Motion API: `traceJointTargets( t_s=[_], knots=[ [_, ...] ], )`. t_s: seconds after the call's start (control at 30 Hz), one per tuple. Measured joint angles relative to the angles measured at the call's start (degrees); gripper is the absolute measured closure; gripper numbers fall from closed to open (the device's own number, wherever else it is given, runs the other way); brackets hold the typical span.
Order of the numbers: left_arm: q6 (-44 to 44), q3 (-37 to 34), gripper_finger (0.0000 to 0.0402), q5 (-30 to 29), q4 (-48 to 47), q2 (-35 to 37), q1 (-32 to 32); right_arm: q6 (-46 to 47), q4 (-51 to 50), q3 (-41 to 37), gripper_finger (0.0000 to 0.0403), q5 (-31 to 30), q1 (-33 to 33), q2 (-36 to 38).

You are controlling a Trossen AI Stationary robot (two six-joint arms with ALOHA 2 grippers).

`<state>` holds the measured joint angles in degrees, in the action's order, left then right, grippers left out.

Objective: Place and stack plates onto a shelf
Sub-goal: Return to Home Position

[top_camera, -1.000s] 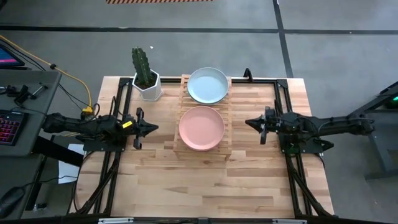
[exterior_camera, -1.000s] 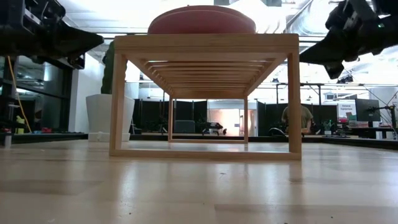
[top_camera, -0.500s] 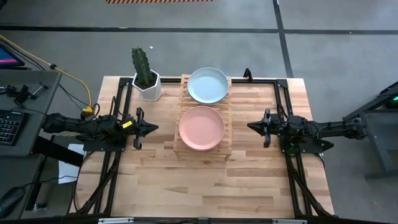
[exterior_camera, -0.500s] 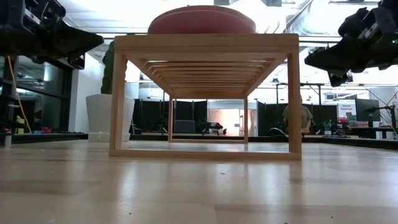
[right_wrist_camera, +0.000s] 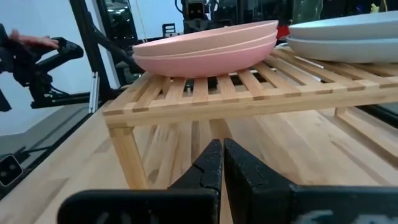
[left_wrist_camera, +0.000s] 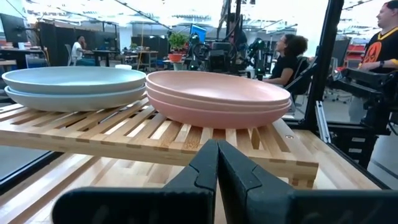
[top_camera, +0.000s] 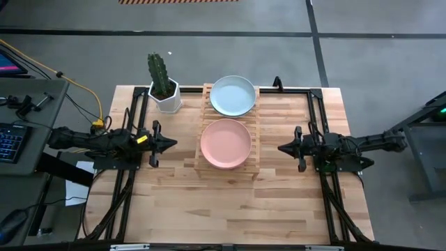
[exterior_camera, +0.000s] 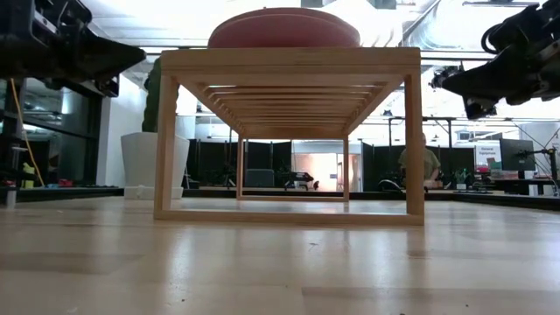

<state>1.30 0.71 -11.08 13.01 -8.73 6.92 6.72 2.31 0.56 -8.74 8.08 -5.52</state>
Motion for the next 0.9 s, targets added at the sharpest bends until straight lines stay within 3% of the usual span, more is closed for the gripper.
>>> traceJointTargets(
  t_s=[0.27, 0.47, 0.9],
  knots=[
    [0.0, 0.0, 0.0402, 0.0, -0.6, 3.0, -0.1, -0.8, 0.1, 0.0, 0.0403, -0.5, 0.7, 0.0],
    [0.0, 0.0, 0.0402, 0.0, -10.6, 8.4, -0.1, -0.8, 0.1, 0.0, 0.0403, -0.4, 0.7, 0.0],
    [0.0, 0.1, 0.0402, 1.7, -11.1, 8.5, -1.8, 2.5, 0.1, 0.0, 0.0403, -0.3, 0.7, 0.0]
  ],
)
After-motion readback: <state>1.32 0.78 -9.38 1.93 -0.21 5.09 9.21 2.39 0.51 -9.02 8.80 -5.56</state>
